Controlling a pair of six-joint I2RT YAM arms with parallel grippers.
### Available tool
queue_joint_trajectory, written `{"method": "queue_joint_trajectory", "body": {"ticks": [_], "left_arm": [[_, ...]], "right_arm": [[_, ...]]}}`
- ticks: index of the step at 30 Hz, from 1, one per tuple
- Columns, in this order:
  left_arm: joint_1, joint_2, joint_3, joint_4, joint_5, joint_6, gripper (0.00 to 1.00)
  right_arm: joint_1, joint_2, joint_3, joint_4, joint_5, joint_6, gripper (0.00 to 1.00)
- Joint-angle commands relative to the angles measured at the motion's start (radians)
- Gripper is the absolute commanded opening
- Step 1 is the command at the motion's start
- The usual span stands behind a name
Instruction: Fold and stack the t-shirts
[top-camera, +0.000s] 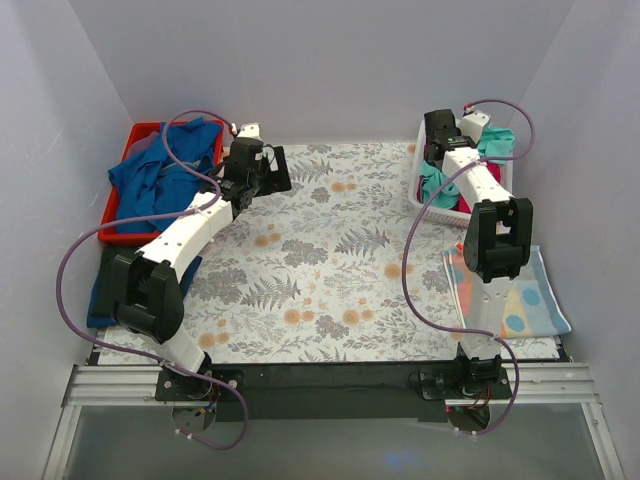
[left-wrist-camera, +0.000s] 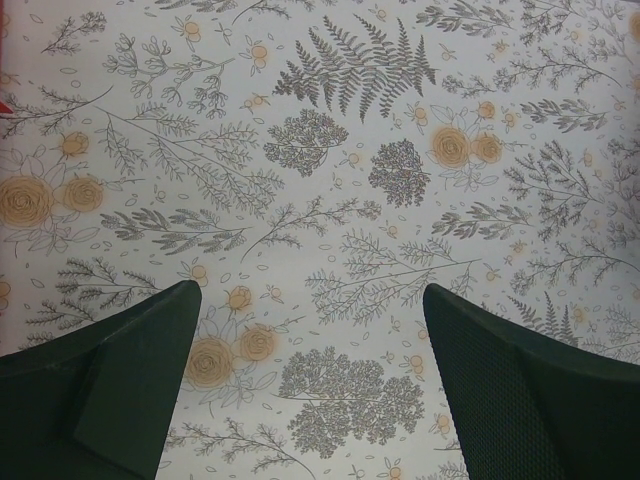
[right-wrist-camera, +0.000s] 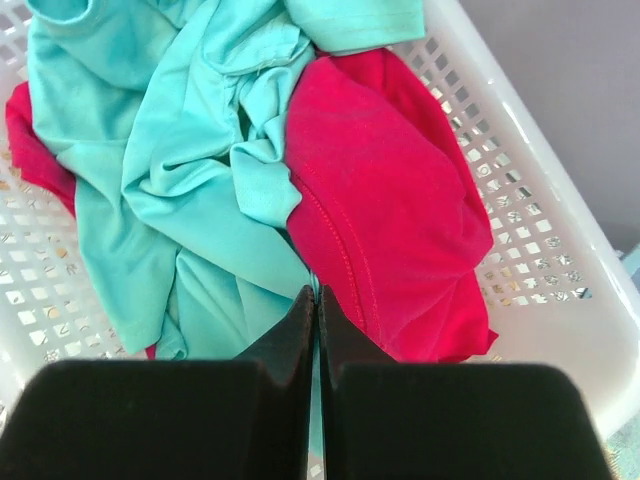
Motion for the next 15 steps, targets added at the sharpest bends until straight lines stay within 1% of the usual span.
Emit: {"method": "queue_joint_trajectory", "body": {"ticks": [1, 2, 3, 5, 6, 8, 9, 10, 12, 15], "left_arm": [[0.004, -0.044, -0.014, 0.002, 0.013, 0.000, 0.93], [0.005, -0.044, -0.014, 0.002, 0.013, 0.000, 0.93], [0.004, -0.046, -0.014, 0.002, 0.013, 0.000, 0.93], [0.005, -0.048, -0.014, 0.002, 0.013, 0.002, 0.93], [0.004, -0.048, -0.015, 0.002, 0.013, 0.002, 0.93], [0.004, -0.049, -0.017, 0.002, 0.010, 0.003, 0.93], [0.005, -0.049, -0.018, 0.002, 0.010, 0.003, 0.93], [0.004, -0.049, -0.020, 0.002, 0.010, 0.003, 0.93], [0.004, -0.049, -0.023, 0.002, 0.012, 0.003, 0.93], [0.004, -0.051, -0.027, 0.002, 0.012, 0.003, 0.93]], "right_arm": [[-0.004, -0.048, 0.025, 0.003, 0.072, 0.023, 0.05], [-0.004, -0.045, 0.025, 0.006, 0.068, 0.020, 0.12], [-0.004, -0.037, 0.024, 0.006, 0.063, 0.015, 0.26], [-0.004, -0.039, 0.010, 0.006, 0.055, 0.017, 0.37], [-0.004, -0.039, -0.004, 0.006, 0.054, 0.017, 0.44], [-0.005, -0.039, -0.016, 0.006, 0.048, 0.015, 0.50], [-0.007, -0.036, -0.021, 0.006, 0.045, 0.012, 0.56], [-0.007, -0.034, -0.033, 0.006, 0.034, 0.012, 0.58], [-0.015, -0.028, -0.050, 0.006, 0.025, 0.015, 0.62], [-0.038, -0.013, -0.070, -0.006, -0.011, 0.047, 0.64]]}}
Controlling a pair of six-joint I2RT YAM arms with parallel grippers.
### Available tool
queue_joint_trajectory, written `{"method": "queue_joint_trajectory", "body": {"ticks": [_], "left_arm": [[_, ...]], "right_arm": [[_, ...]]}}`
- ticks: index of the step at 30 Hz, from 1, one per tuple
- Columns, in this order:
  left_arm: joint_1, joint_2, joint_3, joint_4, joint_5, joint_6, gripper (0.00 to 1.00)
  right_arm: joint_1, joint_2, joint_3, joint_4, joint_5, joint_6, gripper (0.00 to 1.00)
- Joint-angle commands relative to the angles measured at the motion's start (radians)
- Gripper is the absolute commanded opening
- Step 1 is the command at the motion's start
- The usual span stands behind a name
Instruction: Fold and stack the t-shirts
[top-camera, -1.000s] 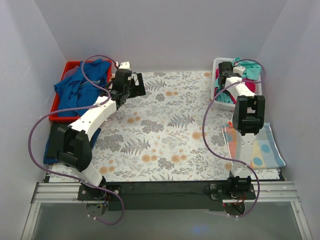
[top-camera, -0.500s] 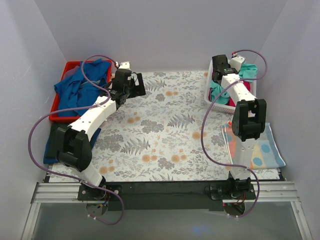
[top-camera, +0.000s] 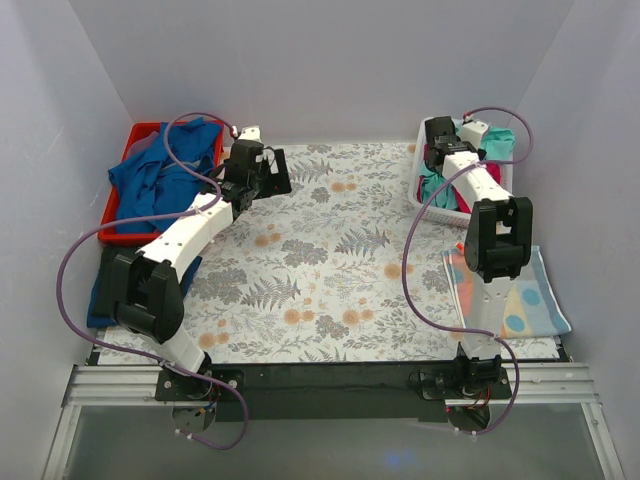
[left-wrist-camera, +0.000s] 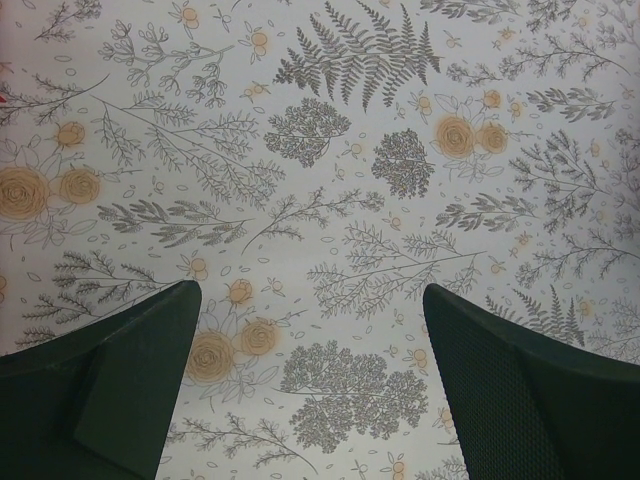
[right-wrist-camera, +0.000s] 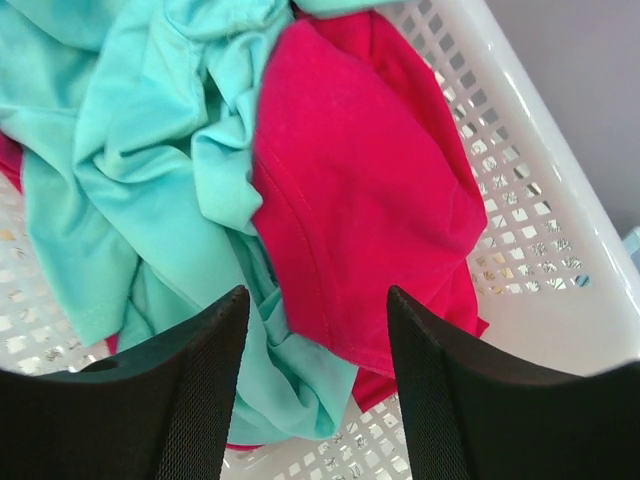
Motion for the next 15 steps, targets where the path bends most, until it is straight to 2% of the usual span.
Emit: {"method": "queue_joint_trajectory", "body": {"ticks": [1, 5, 7, 9, 15], "left_arm": [[0.004, -0.050, -0.016, 0.001, 0.002, 0.003, 0.93], [0.004, -0.055, -0.021, 0.001, 0.001, 0.004, 0.93], [0.005, -0.058, -0.026, 0.001, -0.001, 0.004, 0.93], [0.004, -0.059, -0.030, 0.001, -0.002, 0.004, 0.93], [0.004, -0.059, -0.030, 0.001, 0.001, 0.006, 0.93]], "right_arm": [[-0.040, -0.005, -0.032, -0.014, -0.035, 0.058, 0.64], [-0.086, 0.030, -0.029, -0.048, -0.038, 0.083, 0.61], [-0.095, 0.045, -0.031, -0.056, -0.038, 0.084, 0.54], [-0.109, 0.061, -0.035, -0.062, -0.043, 0.083, 0.51], [-0.129, 0.098, -0.055, -0.077, -0.095, 0.084, 0.52]]}}
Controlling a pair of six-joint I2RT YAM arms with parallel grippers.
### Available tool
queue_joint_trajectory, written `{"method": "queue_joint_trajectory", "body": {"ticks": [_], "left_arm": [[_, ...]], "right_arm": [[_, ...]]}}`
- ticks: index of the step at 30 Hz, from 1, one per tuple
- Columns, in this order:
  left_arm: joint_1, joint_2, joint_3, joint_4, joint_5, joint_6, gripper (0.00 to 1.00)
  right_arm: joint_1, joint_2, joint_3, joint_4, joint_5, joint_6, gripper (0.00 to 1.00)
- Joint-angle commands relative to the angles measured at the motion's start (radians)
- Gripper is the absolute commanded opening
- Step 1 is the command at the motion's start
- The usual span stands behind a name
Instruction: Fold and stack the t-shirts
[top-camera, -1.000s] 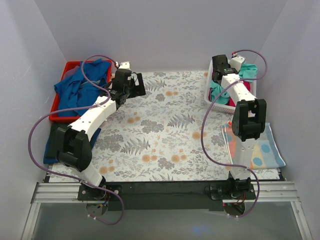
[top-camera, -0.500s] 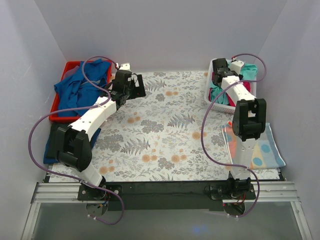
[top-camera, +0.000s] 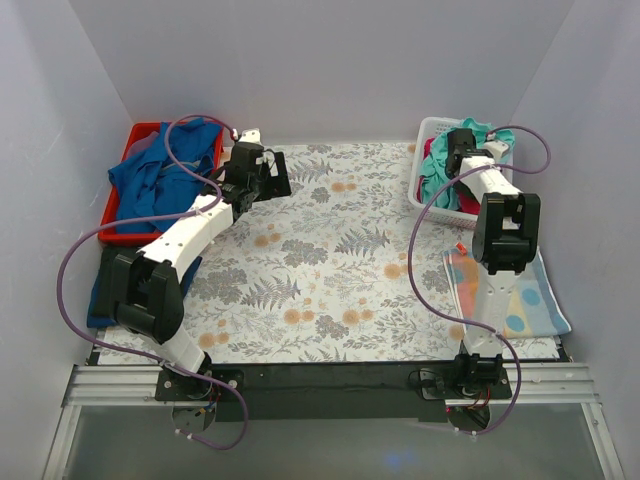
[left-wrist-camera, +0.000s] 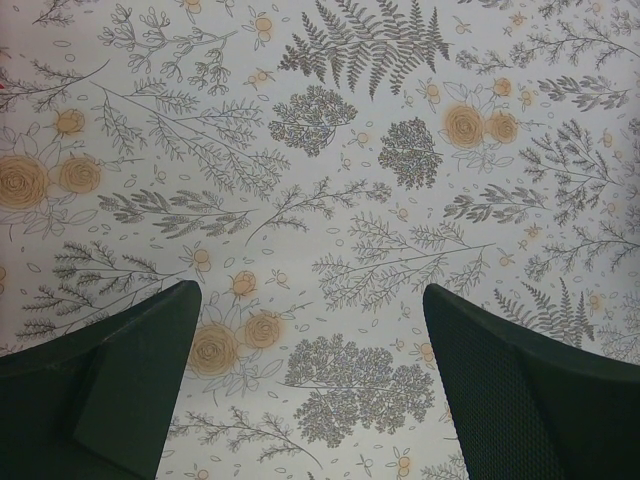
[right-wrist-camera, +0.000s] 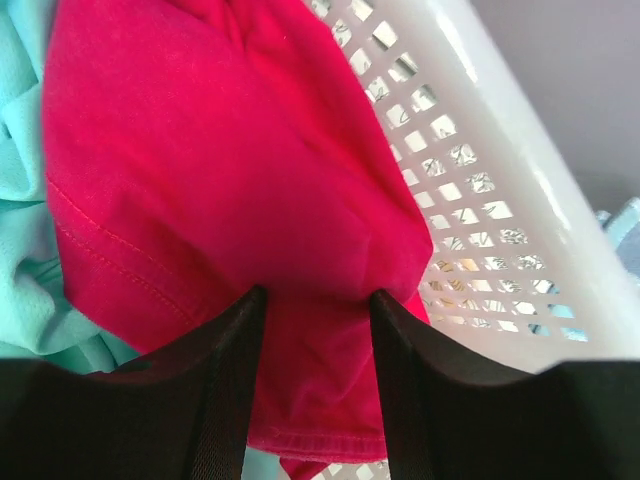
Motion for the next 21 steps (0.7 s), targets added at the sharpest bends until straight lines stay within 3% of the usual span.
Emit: {"method": "queue_joint_trajectory", "body": {"ticks": [1, 2, 4, 5, 6, 15, 21], "left_arm": [[0.005, -0.059, -0.007, 0.001, 0.000, 0.006, 0.93], [0.004, -0.059, -0.007, 0.001, 0.000, 0.007, 0.93], [0.005, -0.060, -0.008, 0.000, 0.000, 0.006, 0.93], [0.004, -0.065, -0.010, 0.000, 0.001, 0.006, 0.93], [0.004, -0.066, -0.011, 0.001, 0.001, 0.006, 0.93], [0.004, -0.071, -0.017, 0.003, 0.020, -0.002, 0.93], [0.005, -0.069, -0.016, 0.008, 0.041, -0.008, 0.93]], "right_arm": [[-0.011, 0.028, -0.021, -0.027, -0.049, 0.030, 0.52], [-0.014, 0.031, -0.025, -0.029, -0.063, 0.034, 0.51], [-0.013, 0.042, -0.029, -0.036, -0.092, 0.037, 0.35], [-0.013, 0.045, -0.031, -0.041, -0.095, 0.046, 0.10], [-0.013, 0.045, -0.026, -0.046, -0.093, 0.048, 0.02], [-0.025, -0.017, -0.015, -0.096, 0.014, 0.117, 0.01], [0.114, -0.075, 0.021, -0.104, 0.185, 0.134, 0.01]]}}
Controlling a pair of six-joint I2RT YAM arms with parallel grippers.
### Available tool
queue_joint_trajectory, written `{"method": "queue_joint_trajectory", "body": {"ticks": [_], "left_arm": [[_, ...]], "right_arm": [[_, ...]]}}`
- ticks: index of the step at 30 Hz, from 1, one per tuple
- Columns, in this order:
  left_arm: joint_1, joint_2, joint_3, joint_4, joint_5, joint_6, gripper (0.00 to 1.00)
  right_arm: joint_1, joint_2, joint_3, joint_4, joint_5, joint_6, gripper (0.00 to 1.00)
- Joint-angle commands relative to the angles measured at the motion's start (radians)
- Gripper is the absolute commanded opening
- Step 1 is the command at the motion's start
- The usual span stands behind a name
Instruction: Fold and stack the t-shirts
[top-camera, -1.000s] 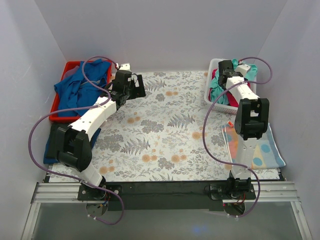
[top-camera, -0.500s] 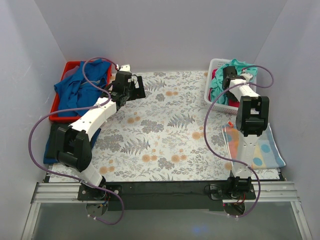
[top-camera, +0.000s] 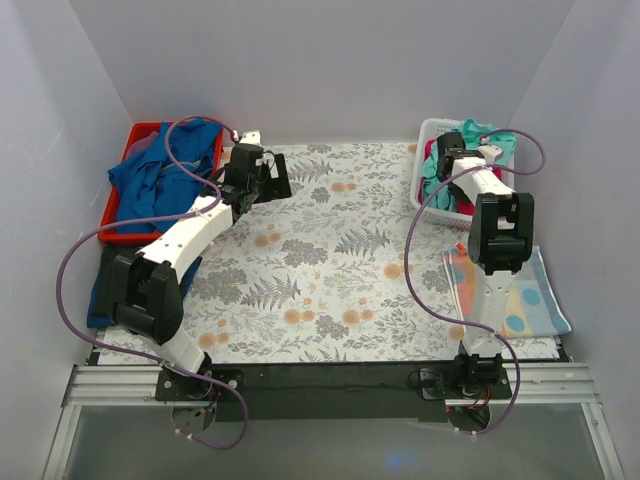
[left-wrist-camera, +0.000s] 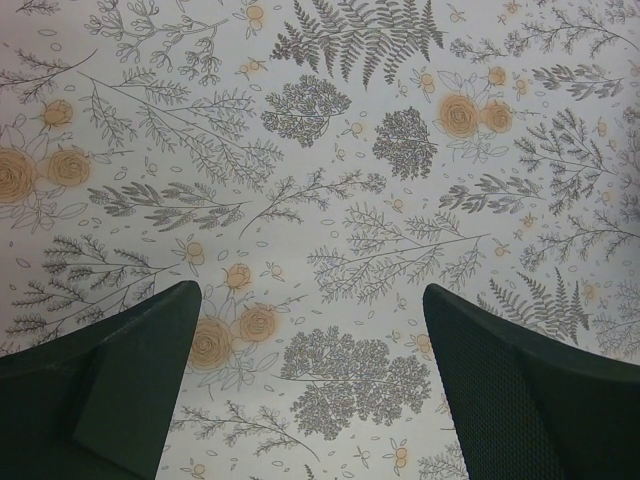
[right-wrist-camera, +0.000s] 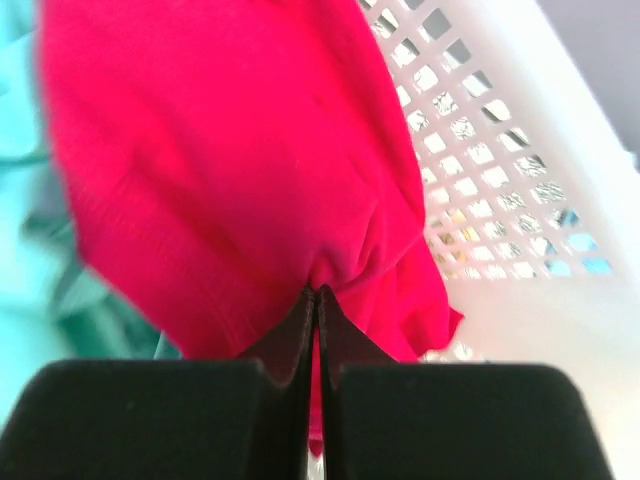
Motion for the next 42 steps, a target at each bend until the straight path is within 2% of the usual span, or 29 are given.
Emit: {"method": "queue_joint_trajectory", "body": {"ticks": [1, 9, 15, 20, 21, 23, 25, 27, 30, 32, 39, 40, 42], "left_arm": [[0.005, -0.062, -0.004, 0.007, 0.026, -0.006, 0.93], [0.004, -0.066, -0.012, 0.007, 0.051, -0.008, 0.93], [0.005, -0.057, -0.010, 0.007, 0.078, -0.016, 0.93], [0.004, -0.057, -0.012, 0.010, 0.094, -0.022, 0.92], [0.005, -0.062, -0.015, 0.013, 0.103, -0.023, 0.92], [0.005, -0.062, -0.018, 0.016, 0.118, -0.034, 0.92], [0.005, -0.063, -0.019, 0.021, 0.130, -0.039, 0.92], [0.005, -0.068, -0.025, 0.024, 0.127, -0.037, 0.92], [0.004, -0.071, -0.032, 0.027, 0.115, -0.039, 0.92], [0.004, -0.072, -0.029, 0.028, 0.100, -0.039, 0.92], [0.004, -0.069, -0.030, 0.031, 0.094, -0.045, 0.92], [0.004, -0.071, -0.029, 0.031, 0.092, -0.046, 0.92], [0.004, -0.069, -0.030, 0.031, 0.089, -0.046, 0.91]], "right_arm": [[0.102, -0.094, 0.040, -0.049, 0.178, 0.044, 0.01], [0.156, -0.217, 0.077, -0.058, 0.348, 0.086, 0.01], [0.174, -0.323, 0.123, -0.060, 0.376, 0.074, 0.01], [0.193, -0.375, 0.234, -0.055, 0.382, -0.003, 0.01], [0.199, -0.382, 0.352, 0.054, 0.349, -0.149, 0.01], [0.208, -0.373, 0.471, 0.223, 0.290, -0.343, 0.01], [0.213, -0.359, 0.554, 0.366, 0.249, -0.437, 0.01], [0.217, -0.395, 0.527, 0.525, 0.092, -0.514, 0.01], [0.242, -0.415, 0.553, 0.591, -0.122, -0.545, 0.01], [0.283, -0.453, 0.504, 0.656, -0.275, -0.578, 0.01], [0.395, -0.531, 0.456, 0.802, -0.608, -0.669, 0.01], [0.414, -0.539, 0.446, 0.825, -0.695, -0.667, 0.01], [0.434, -0.560, 0.438, 0.851, -0.760, -0.664, 0.01]]}}
